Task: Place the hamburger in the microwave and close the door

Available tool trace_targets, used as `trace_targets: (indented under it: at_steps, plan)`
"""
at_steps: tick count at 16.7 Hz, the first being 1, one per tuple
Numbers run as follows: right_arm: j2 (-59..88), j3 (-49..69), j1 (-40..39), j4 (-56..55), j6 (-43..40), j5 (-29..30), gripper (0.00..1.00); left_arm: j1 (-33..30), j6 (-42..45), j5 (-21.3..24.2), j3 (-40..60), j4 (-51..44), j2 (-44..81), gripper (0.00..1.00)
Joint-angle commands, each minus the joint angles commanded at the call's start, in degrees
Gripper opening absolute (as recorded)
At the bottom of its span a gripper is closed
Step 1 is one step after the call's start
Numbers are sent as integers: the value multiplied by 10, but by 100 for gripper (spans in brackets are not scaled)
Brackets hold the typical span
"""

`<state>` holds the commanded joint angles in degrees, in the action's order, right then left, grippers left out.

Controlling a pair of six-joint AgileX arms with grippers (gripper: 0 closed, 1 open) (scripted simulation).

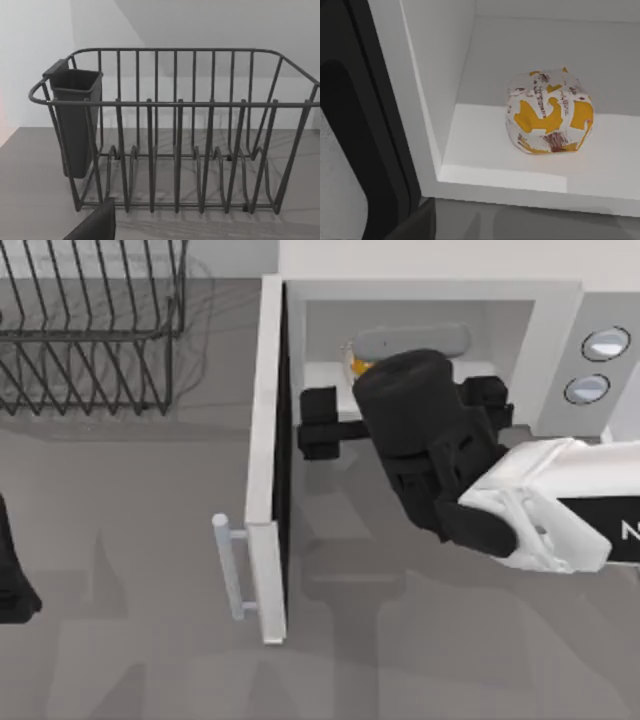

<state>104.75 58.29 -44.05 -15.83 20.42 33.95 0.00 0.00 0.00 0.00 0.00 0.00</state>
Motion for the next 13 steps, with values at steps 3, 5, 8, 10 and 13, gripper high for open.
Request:
trace_targets:
  at_steps: [3, 5, 8, 10, 13]
  plan:
    - [-24, 14, 9, 35, -2, -3, 100, 0, 0, 0, 0, 0, 0, 100]
    - [-35, 21, 8, 63, -2, -3, 100, 0, 0, 0, 0, 0, 0, 100]
    - [-43, 26, -5, 107, 0, -2, 100, 0, 0, 0, 0, 0, 0, 100]
    - [-45, 27, -18, 135, 1, -1, 100, 0, 0, 0, 0, 0, 0, 100]
    - [-43, 26, -37, 168, 5, 2, 100, 0, 0, 0, 0, 0, 0, 100]
